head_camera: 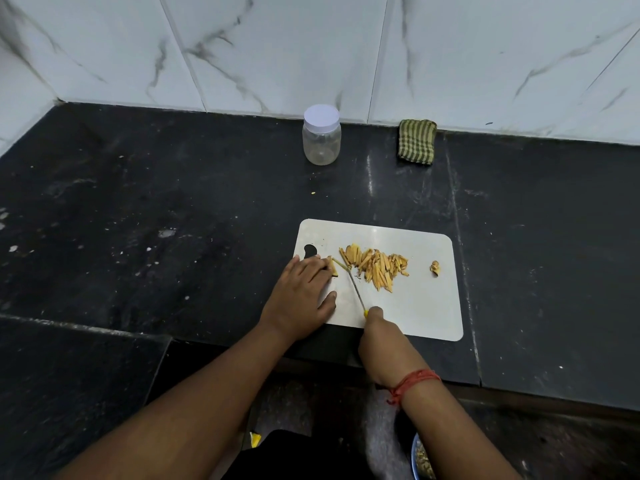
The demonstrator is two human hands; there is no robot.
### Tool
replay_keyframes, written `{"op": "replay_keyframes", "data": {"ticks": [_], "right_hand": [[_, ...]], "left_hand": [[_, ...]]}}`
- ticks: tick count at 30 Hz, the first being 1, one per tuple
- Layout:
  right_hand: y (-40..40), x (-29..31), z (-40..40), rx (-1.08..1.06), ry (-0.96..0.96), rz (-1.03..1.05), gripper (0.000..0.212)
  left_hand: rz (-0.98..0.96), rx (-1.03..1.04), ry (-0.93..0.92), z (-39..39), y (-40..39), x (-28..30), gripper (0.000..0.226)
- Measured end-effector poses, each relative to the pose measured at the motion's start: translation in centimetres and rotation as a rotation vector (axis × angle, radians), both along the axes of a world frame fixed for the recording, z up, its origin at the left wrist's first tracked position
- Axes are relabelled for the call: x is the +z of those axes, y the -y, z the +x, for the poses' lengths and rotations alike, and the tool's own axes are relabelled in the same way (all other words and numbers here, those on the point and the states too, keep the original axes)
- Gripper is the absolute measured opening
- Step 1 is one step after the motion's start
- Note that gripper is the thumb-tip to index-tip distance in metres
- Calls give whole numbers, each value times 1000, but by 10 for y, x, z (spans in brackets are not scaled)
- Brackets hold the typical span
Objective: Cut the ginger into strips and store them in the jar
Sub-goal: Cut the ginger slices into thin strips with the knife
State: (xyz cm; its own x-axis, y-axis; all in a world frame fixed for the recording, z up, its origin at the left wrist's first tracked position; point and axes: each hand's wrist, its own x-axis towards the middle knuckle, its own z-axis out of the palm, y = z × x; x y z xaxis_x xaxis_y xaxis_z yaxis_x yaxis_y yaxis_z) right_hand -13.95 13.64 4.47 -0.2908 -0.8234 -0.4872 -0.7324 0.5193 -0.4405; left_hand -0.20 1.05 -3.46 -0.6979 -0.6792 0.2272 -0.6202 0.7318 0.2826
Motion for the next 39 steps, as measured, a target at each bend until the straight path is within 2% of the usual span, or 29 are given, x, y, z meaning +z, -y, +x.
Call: {"op": "replay_keyframes", "data": {"ticks": [6, 12, 20, 27, 35, 39], "right_hand": [[20, -4, 4, -10, 10, 73, 30], [34, 2, -1, -63, -11, 47, 41], [43, -2, 7, -17, 60, 11, 28], [56, -6, 7, -4, 81, 86, 32], [36, -5, 16, 105, -119, 157, 41], [37, -5, 17, 58, -92, 130, 40]], "left_hand": [[7, 0, 15, 0, -1, 1, 50], [-5, -1, 8, 1, 0, 0, 48], [2, -11, -11, 2, 0, -1, 46], [-3, -7, 9, 2, 2, -2, 47], [0, -3, 27, 1, 2, 0, 50], [11, -1, 27, 2, 1, 0, 51]]}}
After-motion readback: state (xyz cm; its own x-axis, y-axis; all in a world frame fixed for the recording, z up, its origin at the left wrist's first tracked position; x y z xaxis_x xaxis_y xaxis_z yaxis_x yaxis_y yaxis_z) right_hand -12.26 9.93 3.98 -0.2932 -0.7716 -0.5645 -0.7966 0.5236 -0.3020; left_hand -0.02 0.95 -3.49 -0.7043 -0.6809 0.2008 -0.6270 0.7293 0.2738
